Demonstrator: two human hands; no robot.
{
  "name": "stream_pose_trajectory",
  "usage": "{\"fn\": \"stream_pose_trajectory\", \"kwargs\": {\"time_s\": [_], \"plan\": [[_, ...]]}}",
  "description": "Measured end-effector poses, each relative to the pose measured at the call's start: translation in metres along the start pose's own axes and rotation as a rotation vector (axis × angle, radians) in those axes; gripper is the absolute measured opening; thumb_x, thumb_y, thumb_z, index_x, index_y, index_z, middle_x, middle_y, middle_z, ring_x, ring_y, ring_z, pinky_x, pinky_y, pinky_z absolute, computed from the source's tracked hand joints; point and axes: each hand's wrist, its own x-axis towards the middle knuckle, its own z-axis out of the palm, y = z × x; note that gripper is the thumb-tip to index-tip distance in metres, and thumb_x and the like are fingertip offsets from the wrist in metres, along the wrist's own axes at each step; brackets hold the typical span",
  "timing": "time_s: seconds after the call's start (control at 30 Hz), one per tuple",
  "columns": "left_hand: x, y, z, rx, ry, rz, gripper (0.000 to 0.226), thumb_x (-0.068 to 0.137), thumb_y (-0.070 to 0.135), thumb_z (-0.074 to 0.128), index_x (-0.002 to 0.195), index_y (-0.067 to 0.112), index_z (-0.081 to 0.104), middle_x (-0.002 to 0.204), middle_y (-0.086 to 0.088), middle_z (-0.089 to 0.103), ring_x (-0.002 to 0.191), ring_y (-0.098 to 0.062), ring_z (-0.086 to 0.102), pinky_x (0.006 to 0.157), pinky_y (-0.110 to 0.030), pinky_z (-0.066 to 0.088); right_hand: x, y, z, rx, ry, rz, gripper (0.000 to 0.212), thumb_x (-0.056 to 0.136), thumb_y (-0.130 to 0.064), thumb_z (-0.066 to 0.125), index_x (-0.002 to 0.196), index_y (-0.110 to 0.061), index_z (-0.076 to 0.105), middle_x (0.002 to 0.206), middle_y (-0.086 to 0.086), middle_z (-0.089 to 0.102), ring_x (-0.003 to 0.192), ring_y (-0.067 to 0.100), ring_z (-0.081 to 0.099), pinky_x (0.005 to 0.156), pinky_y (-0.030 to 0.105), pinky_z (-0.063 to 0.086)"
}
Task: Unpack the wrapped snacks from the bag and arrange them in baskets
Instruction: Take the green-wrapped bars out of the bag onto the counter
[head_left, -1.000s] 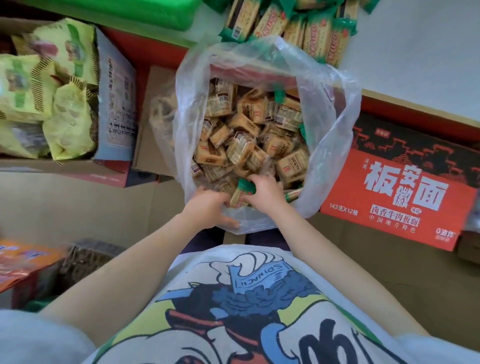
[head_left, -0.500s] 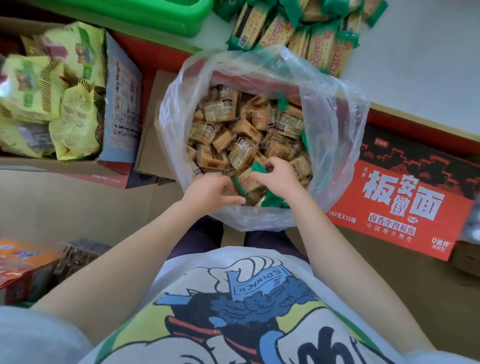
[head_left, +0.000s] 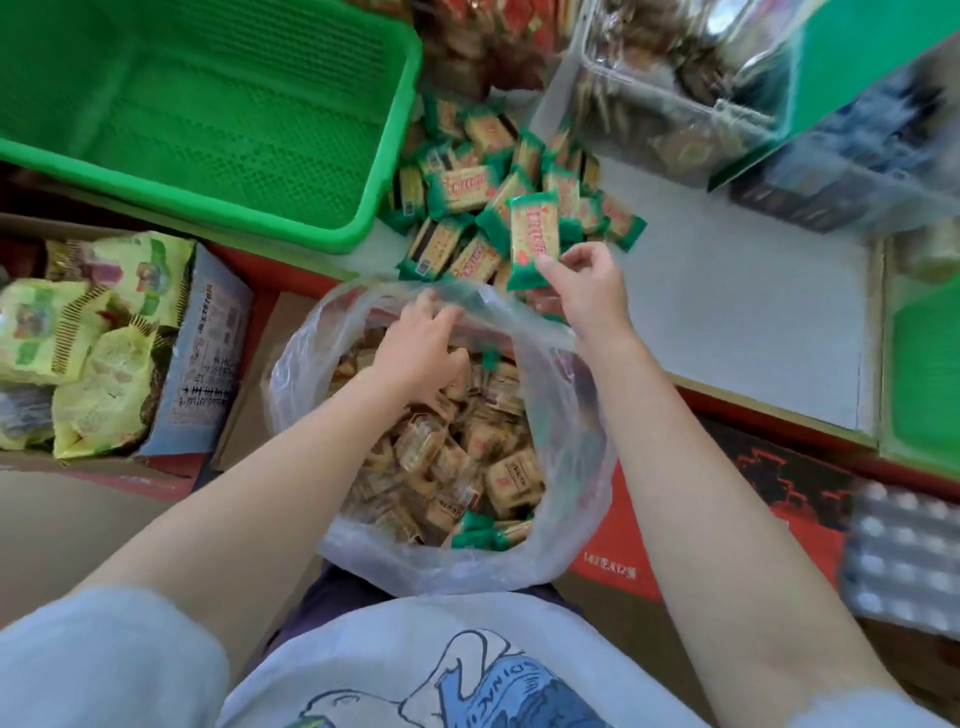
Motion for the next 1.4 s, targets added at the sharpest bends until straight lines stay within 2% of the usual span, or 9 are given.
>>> {"fn": "stream_pose_trajectory", "kwargs": {"time_s": [0.13,0.27,0.4,0.6,0.77,0.87,0.97,1.13,1.4], "plan": [[0.014,-0.002,0.006,0.023,-0.108,-0.055,0.073,0.095,0.037,0.056,0.158,0.024,0.023,0.166,-0.019,0.006,0.153,-0.036,0.008,0.120,-0.055,0.023,0.042,0.001,0.011,0.172,-0.114,0.108,0.044,0.090,0.002,0.067,0.129,-0.004,0.048,0.127,0.022,0.054,0.110,0.032,0.066,0.092,0.038,0.059],[0.015,-0.002,0.018,0.037,-0.088,-0.071,0.077,0.093,0.043,0.057,0.158,0.026,0.020,0.167,-0.017,0.002,0.154,-0.034,0.003,0.121,-0.056,0.021,0.052,0.012,0.015,-0.010,-0.050,0.032,0.045,0.090,-0.002,0.065,0.133,-0.011,0.055,0.124,0.007,0.058,0.105,0.019,0.066,0.095,0.038,0.057],[0.013,0.000,0.022,0.034,-0.085,-0.074,0.082,0.090,0.044,0.058,0.159,0.026,0.017,0.167,-0.016,-0.005,0.154,-0.032,-0.007,0.122,-0.055,0.017,0.052,0.007,0.017,-0.185,-0.244,-0.018,0.058,0.095,-0.016,0.060,0.150,-0.016,0.042,0.152,0.002,0.046,0.139,0.018,0.042,0.115,0.034,0.035],[0.013,-0.002,0.012,0.043,-0.124,-0.077,0.073,0.091,0.044,0.057,0.156,0.024,0.028,0.165,-0.017,0.012,0.153,-0.034,0.009,0.120,-0.053,0.023,0.030,-0.005,0.011,-0.182,-0.235,-0.113,0.039,0.095,-0.018,0.057,0.133,-0.017,0.059,0.136,-0.001,0.059,0.127,0.015,0.054,0.110,0.036,0.043],[-0.047,-0.006,0.040,-0.009,0.049,0.074,0.030,0.091,0.042,0.058,0.105,0.016,0.066,0.104,-0.004,0.058,0.097,-0.027,0.058,0.078,-0.038,0.049,-0.042,0.058,0.007,-0.125,-0.430,0.117,0.016,0.101,-0.015,0.054,0.110,-0.009,0.065,0.098,0.010,0.075,0.086,0.026,0.074,0.076,0.034,0.060],[-0.101,-0.020,0.082,0.025,-0.367,0.061,0.044,0.090,0.063,0.055,0.094,0.021,0.065,0.093,0.005,0.064,0.087,-0.019,0.062,0.067,-0.034,0.048,-0.073,0.127,0.011,-0.492,-0.540,0.251,0.009,0.097,-0.022,0.061,0.097,-0.017,0.068,0.097,0.003,0.074,0.087,0.021,0.072,0.085,0.041,0.059],[-0.134,-0.037,0.114,0.104,-0.583,0.089,0.054,0.083,0.075,0.056,0.111,0.030,0.067,0.103,0.013,0.062,0.103,-0.016,0.059,0.083,-0.034,0.042,-0.093,0.178,0.013,-0.780,-0.602,0.250,0.008,0.093,-0.021,0.064,0.096,-0.015,0.068,0.102,0.003,0.069,0.096,0.021,0.063,0.082,0.034,0.051],[-0.151,-0.050,0.132,0.193,-0.609,0.108,0.061,0.079,0.076,0.060,0.114,0.026,0.061,0.106,0.006,0.065,0.104,-0.019,0.058,0.094,-0.038,0.036,-0.119,0.216,0.011,-1.036,-0.623,0.235,0.026,0.089,-0.021,0.071,0.112,-0.011,0.069,0.114,0.008,0.068,0.101,0.024,0.062,0.079,0.031,0.048],[-0.155,-0.050,0.134,0.105,-0.597,0.088,0.035,0.081,0.052,0.075,0.083,0.020,0.061,0.083,0.003,0.058,0.083,-0.021,0.056,0.067,-0.031,0.041,-0.139,0.232,0.020,-1.221,-0.663,0.060,0.038,0.081,-0.037,0.077,0.100,-0.025,0.047,0.106,-0.001,0.060,0.102,0.025,0.052,0.087,0.044,0.031]]}}
